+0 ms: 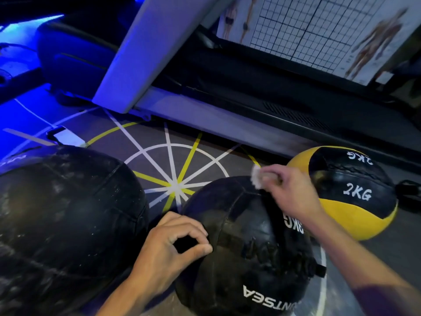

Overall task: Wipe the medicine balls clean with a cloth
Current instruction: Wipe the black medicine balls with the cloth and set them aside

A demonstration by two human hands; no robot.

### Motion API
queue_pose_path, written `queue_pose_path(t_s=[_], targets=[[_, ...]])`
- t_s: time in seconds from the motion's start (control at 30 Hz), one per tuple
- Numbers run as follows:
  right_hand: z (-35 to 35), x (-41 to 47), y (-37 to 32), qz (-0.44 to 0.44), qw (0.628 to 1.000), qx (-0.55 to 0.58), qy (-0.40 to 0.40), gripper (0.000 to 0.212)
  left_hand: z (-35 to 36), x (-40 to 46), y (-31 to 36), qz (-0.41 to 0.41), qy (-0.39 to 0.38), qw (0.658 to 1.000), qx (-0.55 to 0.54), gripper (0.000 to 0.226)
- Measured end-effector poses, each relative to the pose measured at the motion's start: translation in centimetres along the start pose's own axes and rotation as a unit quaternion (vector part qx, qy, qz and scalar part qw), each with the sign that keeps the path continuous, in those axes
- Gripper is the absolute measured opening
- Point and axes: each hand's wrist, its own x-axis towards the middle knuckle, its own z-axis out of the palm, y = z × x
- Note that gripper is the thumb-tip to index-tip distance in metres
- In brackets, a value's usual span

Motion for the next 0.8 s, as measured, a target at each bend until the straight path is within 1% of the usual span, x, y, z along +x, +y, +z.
queue_pose_path(t_s=[0.03, 0.07, 0.13, 0.17, 0.2, 0.23, 0.3, 0.33, 0.37, 0.4, 0.43, 0.5, 0.53, 0.6, 0.63, 0.67, 0.7, 0.73, 0.8], targets=[[0.7, -1.2, -2.1, -0.050, 0.998, 0.025, -0.026, 0.023, 0.0, 0.1, -0.1, 0.004, 0.002, 1.000, 0.001, 0.013], [1.3, -2.8, -4.3, -0.118, 0.989, 0.041, -0.073, 0.025, 0.0, 0.2, -0.4, 0.011, 0.003, 1.000, 0.004, 0.015], [2.1, -5.2, -7.2, -0.253, 0.948, 0.014, -0.191, 0.030, -0.1, 0.1, -0.8, 0.028, 0.008, 1.000, 0.008, 0.021], [2.3, -5.2, -7.1, -0.291, 0.932, -0.014, -0.214, 0.032, -0.2, 0.2, -0.9, 0.032, 0.012, 0.999, 0.010, 0.022], [2.1, -4.6, -6.3, -0.287, 0.937, -0.015, -0.199, 0.033, -0.3, 0.2, -1.0, 0.030, 0.014, 0.999, 0.014, 0.021], [1.7, -3.6, -4.9, -0.245, 0.956, 0.002, -0.161, 0.033, -0.4, 0.3, -0.9, 0.028, 0.012, 0.999, 0.018, 0.018], [0.5, -1.4, -1.3, -0.126, 0.991, 0.008, -0.046, 0.029, -0.5, 0.8, -0.8, 0.030, 0.006, 0.999, 0.030, 0.016], [-0.1, -0.7, 0.7, -0.068, 0.998, -0.011, -0.005, 0.026, -0.6, 1.1, -0.8, 0.028, 0.002, 0.999, 0.039, 0.015], [-0.5, -0.5, 2.8, -0.013, 1.000, -0.015, 0.017, 0.024, -0.8, 1.4, -0.7, 0.024, 0.002, 0.999, 0.044, 0.015], [-0.7, -0.7, 4.7, 0.043, 0.999, 0.008, 0.026, 0.021, -1.1, 1.8, -0.7, 0.019, 0.003, 0.999, 0.051, 0.014], [-0.7, -1.2, 6.4, 0.097, 0.994, 0.047, 0.028, 0.017, -1.4, 2.2, -0.8, 0.018, 0.007, 0.998, 0.062, 0.012], [0.1, -3.2, 9.8, 0.176, 0.981, 0.076, 0.027, 0.012, -2.3, 3.5, -1.3, 0.018, 0.020, 0.993, 0.113, 0.008], [1.0, -4.4, 11.4, 0.203, 0.976, 0.076, 0.020, 0.016, -2.8, 4.3, -1.4, 0.016, 0.024, 0.989, 0.143, 0.012], [3.3, -7.2, 13.9, 0.248, 0.962, 0.116, 0.000, 0.023, -3.8, 6.0, -1.4, -0.001, 0.010, 0.983, 0.183, 0.034], [4.5, -8.6, 14.8, 0.266, 0.953, 0.141, -0.015, 0.024, -4.1, 6.9, -1.3, -0.015, -0.008, 0.981, 0.192, 0.045], [5.7, -9.7, 15.3, 0.280, 0.946, 0.161, -0.033, 0.025, -4.6, 7.8, -0.9, -0.035, -0.033, 0.977, 0.206, 0.050], [7.1, -10.7, 15.8, 0.297, 0.937, 0.174, -0.053, 0.029, -5.1, 8.7, -0.7, -0.051, -0.056, 0.973, 0.217, 0.050], [8.3, -11.6, 16.1, 0.316, 0.927, 0.188, -0.071, 0.032, -5.5, 9.4, -0.3, -0.077, -0.079, 0.967, 0.228, 0.045], [10.4, -12.3, 16.6, 0.370, 0.895, 0.240, -0.073, 0.039, -5.9, 10.5, 1.1, -0.130, -0.094, 0.962, 0.221, 0.025]])
